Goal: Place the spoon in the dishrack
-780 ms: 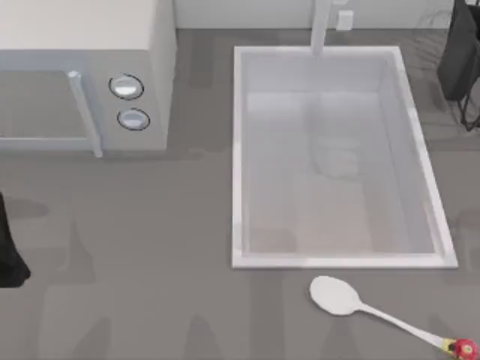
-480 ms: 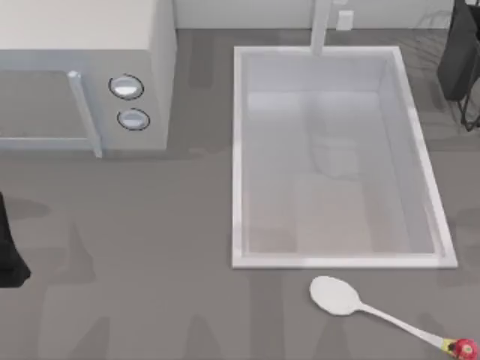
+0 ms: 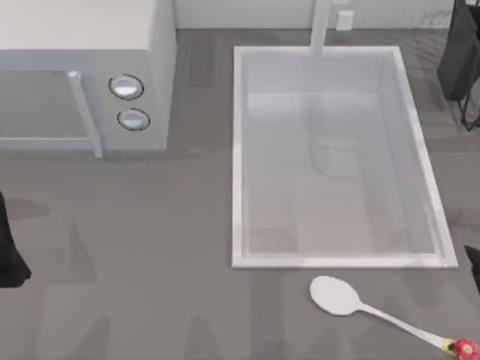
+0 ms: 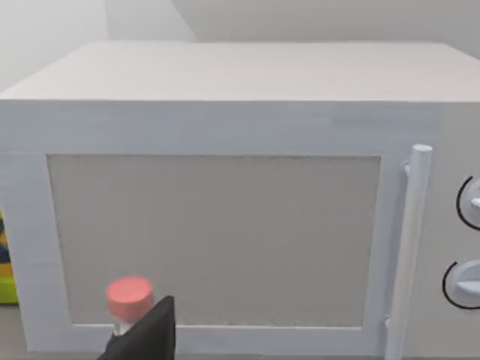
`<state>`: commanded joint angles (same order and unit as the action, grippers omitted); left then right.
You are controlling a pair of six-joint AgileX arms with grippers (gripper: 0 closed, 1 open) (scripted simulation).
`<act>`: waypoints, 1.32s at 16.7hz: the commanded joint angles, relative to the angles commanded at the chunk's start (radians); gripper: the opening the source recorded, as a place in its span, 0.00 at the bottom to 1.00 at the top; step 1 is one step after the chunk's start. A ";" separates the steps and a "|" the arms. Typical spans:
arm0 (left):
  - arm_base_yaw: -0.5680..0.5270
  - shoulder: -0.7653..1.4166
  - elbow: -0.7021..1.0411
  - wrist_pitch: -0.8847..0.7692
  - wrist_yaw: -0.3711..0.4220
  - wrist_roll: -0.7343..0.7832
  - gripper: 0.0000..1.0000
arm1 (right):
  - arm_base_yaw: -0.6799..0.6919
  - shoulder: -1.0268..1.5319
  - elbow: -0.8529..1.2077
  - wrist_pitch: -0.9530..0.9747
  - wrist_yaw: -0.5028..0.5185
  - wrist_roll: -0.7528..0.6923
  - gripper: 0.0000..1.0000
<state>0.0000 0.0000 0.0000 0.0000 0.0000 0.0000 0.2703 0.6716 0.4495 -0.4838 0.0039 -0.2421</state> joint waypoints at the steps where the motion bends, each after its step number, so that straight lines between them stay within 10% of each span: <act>1: 0.000 0.000 0.000 0.000 0.000 0.000 1.00 | 0.034 0.102 0.055 -0.065 0.001 -0.032 1.00; 11: 0.000 0.000 0.000 0.000 0.000 0.000 1.00 | 0.296 0.787 0.494 -0.534 0.002 -0.263 1.00; 22: 0.000 0.000 0.000 0.000 0.000 0.000 1.00 | 0.313 0.865 0.483 -0.490 0.001 -0.280 1.00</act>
<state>0.0000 0.0000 0.0000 0.0000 0.0000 0.0000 0.5830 1.5364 0.9321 -0.9737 0.0054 -0.5217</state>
